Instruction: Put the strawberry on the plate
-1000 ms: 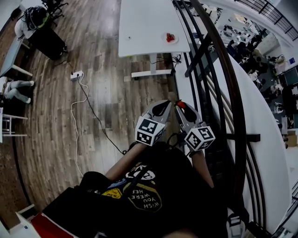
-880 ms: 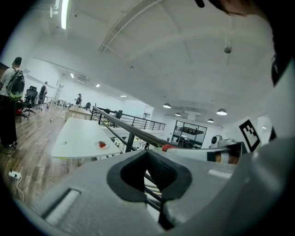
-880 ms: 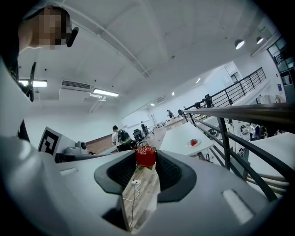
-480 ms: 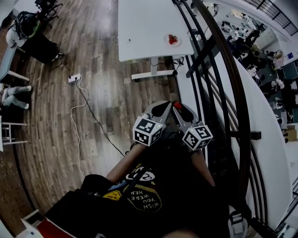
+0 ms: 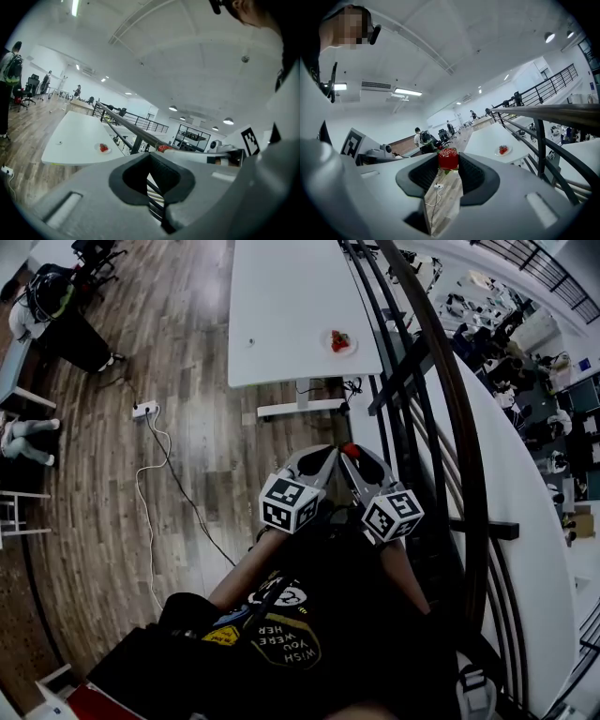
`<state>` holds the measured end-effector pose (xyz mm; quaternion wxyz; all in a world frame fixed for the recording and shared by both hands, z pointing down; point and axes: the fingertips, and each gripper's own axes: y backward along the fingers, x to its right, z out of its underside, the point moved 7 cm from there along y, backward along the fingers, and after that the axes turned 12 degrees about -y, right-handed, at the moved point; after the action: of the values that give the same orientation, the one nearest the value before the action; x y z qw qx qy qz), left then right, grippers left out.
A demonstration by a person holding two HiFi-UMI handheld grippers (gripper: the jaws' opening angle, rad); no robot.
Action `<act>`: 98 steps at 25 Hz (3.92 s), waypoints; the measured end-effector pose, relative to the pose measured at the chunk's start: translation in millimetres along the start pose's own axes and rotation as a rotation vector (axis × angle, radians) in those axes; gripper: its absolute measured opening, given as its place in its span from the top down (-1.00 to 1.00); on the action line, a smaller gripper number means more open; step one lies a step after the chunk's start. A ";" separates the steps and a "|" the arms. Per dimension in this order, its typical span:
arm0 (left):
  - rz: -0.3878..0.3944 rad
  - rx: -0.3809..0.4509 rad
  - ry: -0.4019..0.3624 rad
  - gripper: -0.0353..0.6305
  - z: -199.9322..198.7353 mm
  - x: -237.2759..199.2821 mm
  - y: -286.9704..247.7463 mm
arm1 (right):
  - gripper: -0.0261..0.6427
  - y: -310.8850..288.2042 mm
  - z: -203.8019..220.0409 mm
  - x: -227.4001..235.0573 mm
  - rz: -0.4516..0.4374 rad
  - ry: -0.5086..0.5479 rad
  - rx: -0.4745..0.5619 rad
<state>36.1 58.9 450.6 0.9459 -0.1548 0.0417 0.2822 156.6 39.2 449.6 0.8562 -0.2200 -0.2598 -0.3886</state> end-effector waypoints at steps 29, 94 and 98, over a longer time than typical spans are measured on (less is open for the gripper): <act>0.003 0.000 -0.058 0.89 -49.1 -110.5 -83.5 | 0.51 -108.8 -70.8 52.7 0.030 0.003 0.014; 0.237 -0.159 -0.062 0.89 -59.3 -355.0 -248.5 | 0.51 -338.6 -110.4 178.2 0.361 -0.055 -0.009; 0.269 -0.180 -0.092 0.89 -56.3 -352.0 -259.9 | 0.51 -341.8 -106.6 193.2 0.396 -0.051 -0.044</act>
<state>-116.0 -348.4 525.7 0.8828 -0.2186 -0.0067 0.4156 28.1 -334.4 546.5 0.9040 -0.2953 -0.2247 -0.2125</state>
